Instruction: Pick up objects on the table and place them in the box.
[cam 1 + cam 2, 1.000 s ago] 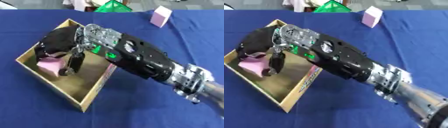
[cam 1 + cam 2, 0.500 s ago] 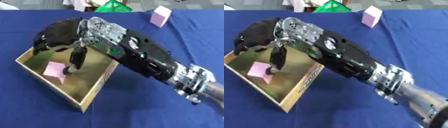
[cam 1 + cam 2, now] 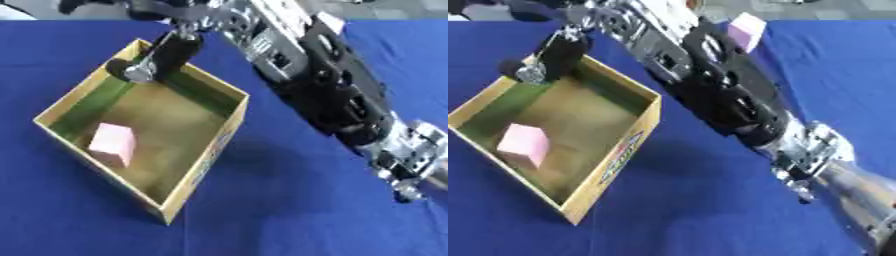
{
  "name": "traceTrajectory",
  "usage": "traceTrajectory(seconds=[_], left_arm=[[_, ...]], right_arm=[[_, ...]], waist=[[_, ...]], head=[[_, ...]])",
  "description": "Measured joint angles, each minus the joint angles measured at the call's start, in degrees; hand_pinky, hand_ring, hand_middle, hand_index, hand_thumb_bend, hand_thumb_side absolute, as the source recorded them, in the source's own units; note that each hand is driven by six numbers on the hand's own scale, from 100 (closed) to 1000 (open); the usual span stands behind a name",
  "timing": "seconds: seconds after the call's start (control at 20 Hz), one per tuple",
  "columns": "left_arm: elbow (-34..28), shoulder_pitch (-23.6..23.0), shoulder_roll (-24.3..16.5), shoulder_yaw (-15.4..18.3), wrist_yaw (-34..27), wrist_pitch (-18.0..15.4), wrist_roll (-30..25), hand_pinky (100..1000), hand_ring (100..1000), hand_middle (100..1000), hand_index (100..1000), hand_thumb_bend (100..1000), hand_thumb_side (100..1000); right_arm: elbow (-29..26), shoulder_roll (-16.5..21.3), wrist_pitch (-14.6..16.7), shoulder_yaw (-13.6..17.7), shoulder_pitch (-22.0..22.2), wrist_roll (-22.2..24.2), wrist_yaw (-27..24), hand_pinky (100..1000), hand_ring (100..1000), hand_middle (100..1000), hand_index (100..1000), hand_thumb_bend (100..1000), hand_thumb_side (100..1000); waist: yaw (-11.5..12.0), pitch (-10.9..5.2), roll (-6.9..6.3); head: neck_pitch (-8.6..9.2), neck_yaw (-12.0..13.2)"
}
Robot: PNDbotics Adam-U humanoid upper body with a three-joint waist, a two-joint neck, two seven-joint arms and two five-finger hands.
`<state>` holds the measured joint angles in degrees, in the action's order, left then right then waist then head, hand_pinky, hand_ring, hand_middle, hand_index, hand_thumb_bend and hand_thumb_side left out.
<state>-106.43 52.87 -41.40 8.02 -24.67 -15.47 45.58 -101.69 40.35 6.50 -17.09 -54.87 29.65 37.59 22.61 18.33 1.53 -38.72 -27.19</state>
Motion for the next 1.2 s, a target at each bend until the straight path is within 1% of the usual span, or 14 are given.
traceTrajectory(seconds=[0.15,0.25,0.3,0.35,0.7,0.75,0.8,1.0,1.2], left_arm=[[0.08,-0.20,-0.06,0.03,0.06,-0.03,0.07,811,774,699,898,678,841],[0.09,-0.44,-0.19,0.06,0.11,-0.05,0.16,811,775,699,898,677,841],[0.09,-0.45,-0.34,0.13,0.15,-0.04,0.21,811,775,699,898,684,830],[0.09,-0.46,-0.51,0.18,0.19,-0.05,0.24,811,775,699,898,677,841],[0.09,-0.46,-1.02,0.35,0.34,-0.14,0.38,811,775,700,899,681,838],[0.09,-0.45,-1.06,0.37,0.36,-0.14,0.38,811,775,701,899,682,837],[0.09,-0.44,-1.07,0.37,0.38,-0.15,0.39,811,775,701,899,682,836],[0.09,-0.44,-1.51,0.41,0.46,-0.19,0.43,812,775,700,899,680,837],[0.10,-0.44,-1.55,0.49,0.47,-0.22,0.46,812,774,701,899,681,836]], right_arm=[[0.53,3.44,-2.02,3.01,1.93,-1.39,-0.65,830,891,844,924,258,407],[1.65,5.56,-3.16,4.77,3.50,-2.51,-0.64,831,896,848,929,283,431],[2.39,6.52,-3.70,5.54,4.29,-3.06,-0.53,832,897,850,930,225,320],[3.24,7.40,-4.21,6.28,5.03,-3.58,-0.36,833,899,851,933,300,450],[9.76,12.95,-6.77,10.77,10.16,-6.51,1.51,849,924,870,945,329,448],[10.69,13.68,-6.89,11.34,10.76,-6.70,1.61,856,934,875,950,303,360],[11.64,14.39,-6.95,11.87,11.35,-6.78,1.64,857,935,877,950,350,457],[16.09,16.81,-7.43,14.00,13.04,-6.80,2.11,855,935,877,954,353,470],[21.08,17.67,-8.22,15.75,13.22,-6.97,2.61,855,939,880,962,363,490]], waist=[[-0.36,0.00,-0.11],[-0.42,0.01,-0.22],[-0.47,0.02,-0.25],[-0.55,0.05,-0.30],[-0.65,0.40,-0.36],[-0.62,0.41,-0.36],[-0.62,0.43,-0.37],[-0.59,0.48,-0.40],[-0.58,0.48,-0.44]], head=[[0.03,0.21],[0.06,0.38],[0.07,0.40],[0.08,0.41],[0.09,0.33],[0.09,0.31],[0.09,0.29],[0.10,0.05],[0.19,-0.14]])
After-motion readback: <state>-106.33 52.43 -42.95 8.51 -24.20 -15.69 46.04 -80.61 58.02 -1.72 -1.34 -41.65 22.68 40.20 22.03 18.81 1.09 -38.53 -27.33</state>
